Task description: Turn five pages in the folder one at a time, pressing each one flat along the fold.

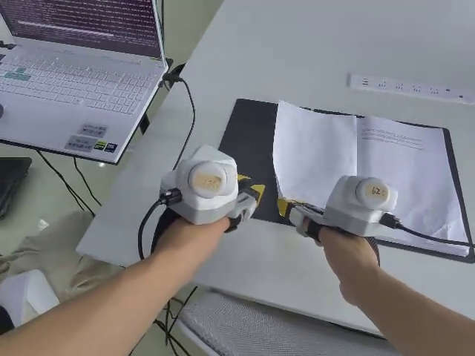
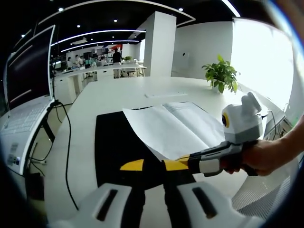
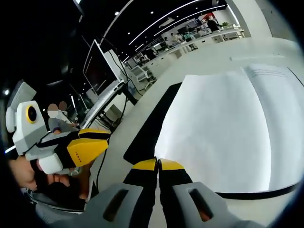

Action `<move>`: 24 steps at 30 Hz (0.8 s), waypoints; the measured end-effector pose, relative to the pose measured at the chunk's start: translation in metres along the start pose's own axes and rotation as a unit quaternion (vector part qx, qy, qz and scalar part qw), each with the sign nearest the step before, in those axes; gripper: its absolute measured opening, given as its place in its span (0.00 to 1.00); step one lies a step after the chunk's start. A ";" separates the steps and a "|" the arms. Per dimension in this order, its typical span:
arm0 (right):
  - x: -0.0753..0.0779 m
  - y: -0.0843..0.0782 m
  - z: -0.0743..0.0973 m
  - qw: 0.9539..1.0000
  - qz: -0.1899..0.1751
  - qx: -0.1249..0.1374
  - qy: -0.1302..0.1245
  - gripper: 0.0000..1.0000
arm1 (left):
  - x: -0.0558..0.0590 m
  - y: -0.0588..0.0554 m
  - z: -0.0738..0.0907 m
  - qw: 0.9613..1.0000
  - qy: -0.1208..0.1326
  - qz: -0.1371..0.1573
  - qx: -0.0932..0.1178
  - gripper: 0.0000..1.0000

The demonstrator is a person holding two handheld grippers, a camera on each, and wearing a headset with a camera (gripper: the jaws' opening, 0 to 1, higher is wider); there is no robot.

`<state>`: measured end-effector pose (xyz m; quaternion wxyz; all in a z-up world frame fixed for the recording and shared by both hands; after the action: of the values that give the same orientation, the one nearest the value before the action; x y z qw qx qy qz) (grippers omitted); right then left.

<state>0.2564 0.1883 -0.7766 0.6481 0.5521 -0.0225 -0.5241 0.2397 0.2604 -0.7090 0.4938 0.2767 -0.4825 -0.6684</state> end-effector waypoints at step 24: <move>-0.003 -0.025 -0.008 0.998 -0.031 -0.032 0.051 0.14 | 0.014 -0.022 -0.047 0.999 -0.031 0.005 -0.036 0.09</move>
<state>0.2439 0.2003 -0.7963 0.6495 0.5576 0.0446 -0.5151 0.2656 0.2311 -0.7455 0.4917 0.2357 -0.4743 -0.6912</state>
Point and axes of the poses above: the centre of the closed fingertips' face, and the gripper's own axes: z roughly backward along the fingers, x roughly to its right, y roughly out of its top, the point moved 3 cm from there along z, roughly backward along the fingers, and after that the axes turned 8 degrees about x, right-handed, at the moved point
